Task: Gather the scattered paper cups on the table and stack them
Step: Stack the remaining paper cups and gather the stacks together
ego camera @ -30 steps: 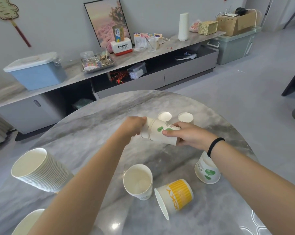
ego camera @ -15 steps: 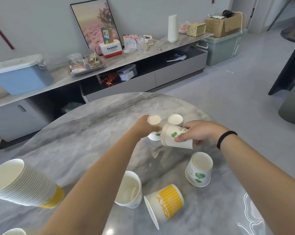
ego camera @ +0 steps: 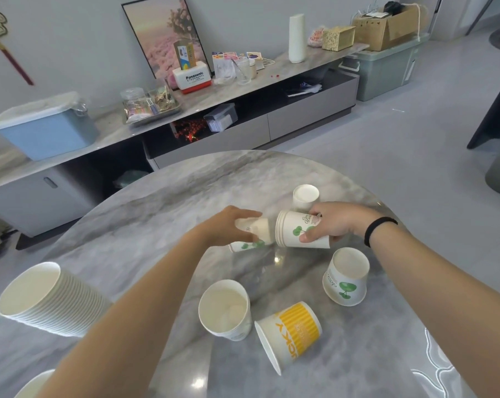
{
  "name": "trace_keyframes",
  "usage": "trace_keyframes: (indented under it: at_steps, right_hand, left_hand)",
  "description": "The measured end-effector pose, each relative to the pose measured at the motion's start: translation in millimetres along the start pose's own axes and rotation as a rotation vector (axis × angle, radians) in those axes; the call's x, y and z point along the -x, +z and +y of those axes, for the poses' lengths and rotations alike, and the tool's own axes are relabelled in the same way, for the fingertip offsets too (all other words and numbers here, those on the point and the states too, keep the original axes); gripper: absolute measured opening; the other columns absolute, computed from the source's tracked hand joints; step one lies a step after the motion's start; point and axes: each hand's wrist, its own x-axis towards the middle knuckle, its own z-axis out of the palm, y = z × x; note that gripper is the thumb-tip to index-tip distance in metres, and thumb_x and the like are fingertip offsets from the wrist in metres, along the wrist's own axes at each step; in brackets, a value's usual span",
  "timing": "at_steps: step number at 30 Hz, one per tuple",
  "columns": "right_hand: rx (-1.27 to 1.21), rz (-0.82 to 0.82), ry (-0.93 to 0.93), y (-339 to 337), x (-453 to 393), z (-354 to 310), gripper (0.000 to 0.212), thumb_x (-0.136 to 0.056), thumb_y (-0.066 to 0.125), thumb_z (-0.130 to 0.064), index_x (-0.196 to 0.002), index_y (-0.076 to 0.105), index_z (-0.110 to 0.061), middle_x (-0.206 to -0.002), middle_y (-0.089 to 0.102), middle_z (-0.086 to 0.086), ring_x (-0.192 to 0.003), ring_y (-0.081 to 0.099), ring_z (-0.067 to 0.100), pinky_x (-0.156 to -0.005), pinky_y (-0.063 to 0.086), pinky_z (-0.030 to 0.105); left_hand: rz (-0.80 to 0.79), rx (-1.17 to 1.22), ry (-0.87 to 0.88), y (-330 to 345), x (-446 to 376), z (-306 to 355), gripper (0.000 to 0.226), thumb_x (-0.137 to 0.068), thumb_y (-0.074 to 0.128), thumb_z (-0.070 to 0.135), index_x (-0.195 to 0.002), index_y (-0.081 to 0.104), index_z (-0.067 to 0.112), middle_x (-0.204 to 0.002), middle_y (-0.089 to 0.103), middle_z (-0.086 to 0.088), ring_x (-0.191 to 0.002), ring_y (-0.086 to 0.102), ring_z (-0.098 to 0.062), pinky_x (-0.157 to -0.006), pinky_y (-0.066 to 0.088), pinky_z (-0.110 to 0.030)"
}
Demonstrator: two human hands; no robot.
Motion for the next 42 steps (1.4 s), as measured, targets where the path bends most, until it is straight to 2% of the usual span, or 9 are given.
trace_keyframes:
  at_steps: [3,8,12,20,24,27,31,33,42]
  right_hand:
    - [0.130,-0.005,0.010,9.2,-2.5,-2.7,0.048,-0.074,0.075,-0.038,-0.111,0.055,-0.016,-0.106,0.060,0.002,-0.091,0.058,0.021,-0.081,0.050,0.032]
    - [0.155,-0.022,-0.005,20.5,-7.9,-5.0,0.056,-0.072,0.078,-0.030,-0.120,0.052,-0.016,-0.120,0.060,0.004,-0.106,0.060,0.025,-0.093,0.051,0.036]
    - [0.191,-0.029,-0.030,19.9,-7.3,-6.2,0.061,-0.073,0.077,-0.029,-0.126,0.050,-0.015,-0.123,0.058,0.002,-0.111,0.055,0.023,-0.092,0.044,0.031]
    - [0.049,0.004,-0.098,10.3,-4.5,-7.1,0.058,-0.069,0.080,-0.038,-0.119,0.054,-0.023,-0.110,0.059,-0.006,-0.101,0.057,0.017,-0.089,0.046,0.029]
    - [-0.021,-0.088,-0.077,-8.7,3.7,5.6,0.048,-0.072,0.079,-0.031,-0.112,0.055,-0.020,-0.103,0.061,-0.003,-0.096,0.060,0.017,-0.084,0.052,0.031]
    - [-0.014,-0.085,-0.015,-24.6,9.9,23.5,0.046,-0.074,0.077,-0.029,-0.114,0.056,-0.018,-0.109,0.062,0.000,-0.101,0.061,0.019,-0.090,0.053,0.033]
    - [0.024,-0.051,0.070,-37.0,8.4,43.7,0.049,-0.072,0.079,-0.029,-0.115,0.058,-0.019,-0.119,0.061,0.003,-0.110,0.060,0.023,-0.093,0.052,0.036]
    - [0.022,-0.047,0.104,-39.6,4.8,53.3,0.050,-0.072,0.079,-0.028,-0.116,0.058,-0.018,-0.120,0.060,0.004,-0.112,0.059,0.024,-0.092,0.052,0.036]
    - [-0.023,-0.019,0.098,-43.8,-1.5,71.0,0.052,-0.072,0.079,-0.026,-0.119,0.056,-0.021,-0.120,0.059,-0.001,-0.112,0.057,0.021,-0.096,0.050,0.035]
  left_hand:
    - [0.011,0.291,-0.074,9.6,1.1,-4.0,0.032,-0.094,0.053,0.017,-0.124,0.061,0.023,-0.136,0.053,-0.003,-0.123,0.050,-0.021,-0.104,0.039,-0.031]
    - [0.090,0.728,-0.144,24.2,-4.8,-6.8,0.039,-0.097,0.034,-0.004,-0.125,0.058,0.008,-0.138,0.051,-0.011,-0.122,0.048,-0.022,-0.095,0.043,-0.034]
    - [0.156,0.876,-0.211,25.6,-7.7,1.6,0.042,-0.097,0.032,-0.008,-0.129,0.055,0.007,-0.139,0.048,-0.019,-0.107,0.048,-0.023,-0.093,0.043,-0.036]
    - [0.051,1.162,-0.169,24.5,-7.5,46.5,0.045,-0.095,0.029,-0.012,-0.135,0.044,0.001,-0.139,0.043,-0.027,-0.112,0.050,-0.033,-0.103,0.041,-0.042]
    - [0.044,1.161,-0.169,26.1,-12.9,70.5,0.039,-0.096,0.035,-0.005,-0.134,0.045,-0.002,-0.125,0.051,-0.021,-0.103,0.054,-0.029,-0.096,0.047,-0.040]
    - [0.155,0.895,-0.229,32.3,-24.6,81.9,0.038,-0.094,0.042,0.003,-0.131,0.050,0.003,-0.104,0.054,-0.008,-0.092,0.054,-0.022,-0.081,0.051,-0.031]
    - [0.072,0.615,-0.232,41.7,-50.5,78.1,0.067,-0.086,0.058,0.005,-0.146,0.031,0.017,-0.149,0.035,-0.012,-0.131,0.041,-0.029,-0.111,0.036,-0.040]
    - [-0.001,0.606,-0.187,46.4,-64.8,77.3,0.080,-0.081,0.069,0.013,-0.148,0.027,0.024,-0.154,0.028,-0.007,-0.138,0.033,-0.029,-0.114,0.030,-0.043]
    - [-0.032,0.709,-0.083,52.3,-82.8,65.1,0.066,-0.074,0.078,0.027,-0.132,0.049,0.015,-0.129,0.059,-0.004,-0.121,0.056,-0.025,-0.088,0.046,-0.031]
